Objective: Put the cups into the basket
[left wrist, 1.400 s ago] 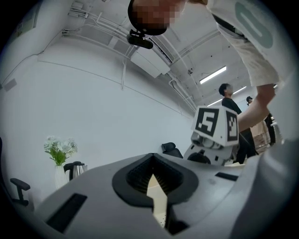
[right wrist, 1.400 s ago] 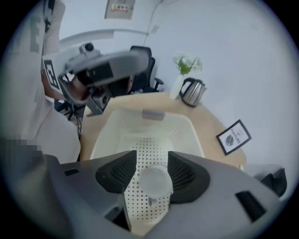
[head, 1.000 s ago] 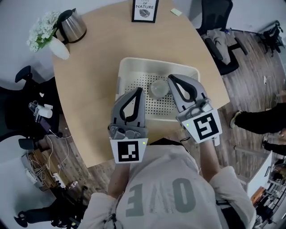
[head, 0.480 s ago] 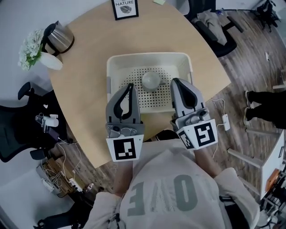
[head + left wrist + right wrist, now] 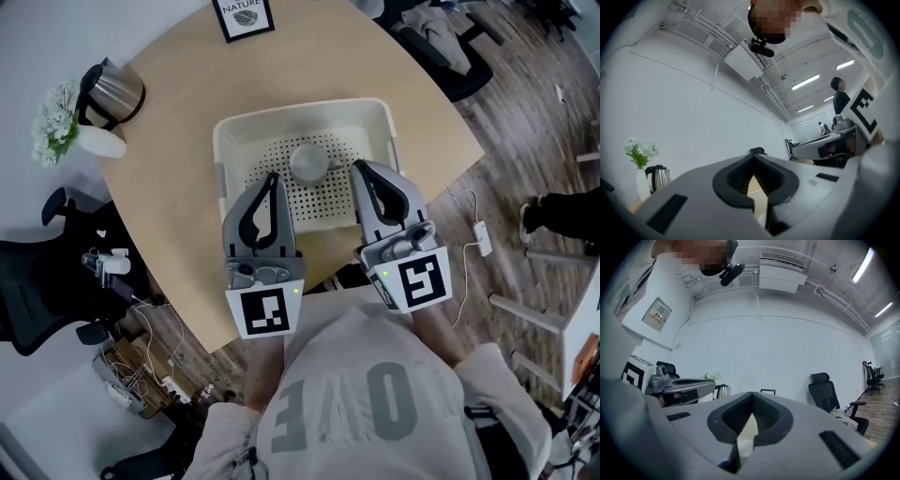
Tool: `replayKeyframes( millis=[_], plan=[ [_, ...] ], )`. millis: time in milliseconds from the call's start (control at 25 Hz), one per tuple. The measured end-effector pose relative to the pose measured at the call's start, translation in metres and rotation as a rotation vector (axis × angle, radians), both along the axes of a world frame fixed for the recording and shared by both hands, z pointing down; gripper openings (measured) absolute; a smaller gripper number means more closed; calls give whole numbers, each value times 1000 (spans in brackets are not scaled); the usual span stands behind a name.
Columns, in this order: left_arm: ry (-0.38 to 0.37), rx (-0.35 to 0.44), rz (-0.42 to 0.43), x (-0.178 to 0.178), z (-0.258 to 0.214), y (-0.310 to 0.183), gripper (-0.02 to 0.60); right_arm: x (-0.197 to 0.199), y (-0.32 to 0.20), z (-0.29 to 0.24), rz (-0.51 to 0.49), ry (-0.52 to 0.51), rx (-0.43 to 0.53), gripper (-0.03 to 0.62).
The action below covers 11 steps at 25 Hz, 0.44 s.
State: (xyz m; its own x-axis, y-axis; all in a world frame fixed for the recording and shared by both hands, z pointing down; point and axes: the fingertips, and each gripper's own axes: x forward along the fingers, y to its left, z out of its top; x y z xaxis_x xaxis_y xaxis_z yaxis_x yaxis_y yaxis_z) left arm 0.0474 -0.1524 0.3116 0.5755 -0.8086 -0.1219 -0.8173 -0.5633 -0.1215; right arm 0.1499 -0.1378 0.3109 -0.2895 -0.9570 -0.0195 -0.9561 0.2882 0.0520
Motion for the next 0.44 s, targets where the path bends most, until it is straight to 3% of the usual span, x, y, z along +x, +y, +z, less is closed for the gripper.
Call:
replayKeyframes(
  millis=[440],
  plan=[
    [-1,1,-31,-2,2,2,8,-9,-2,5,-30,14,-19,-2]
  ],
)
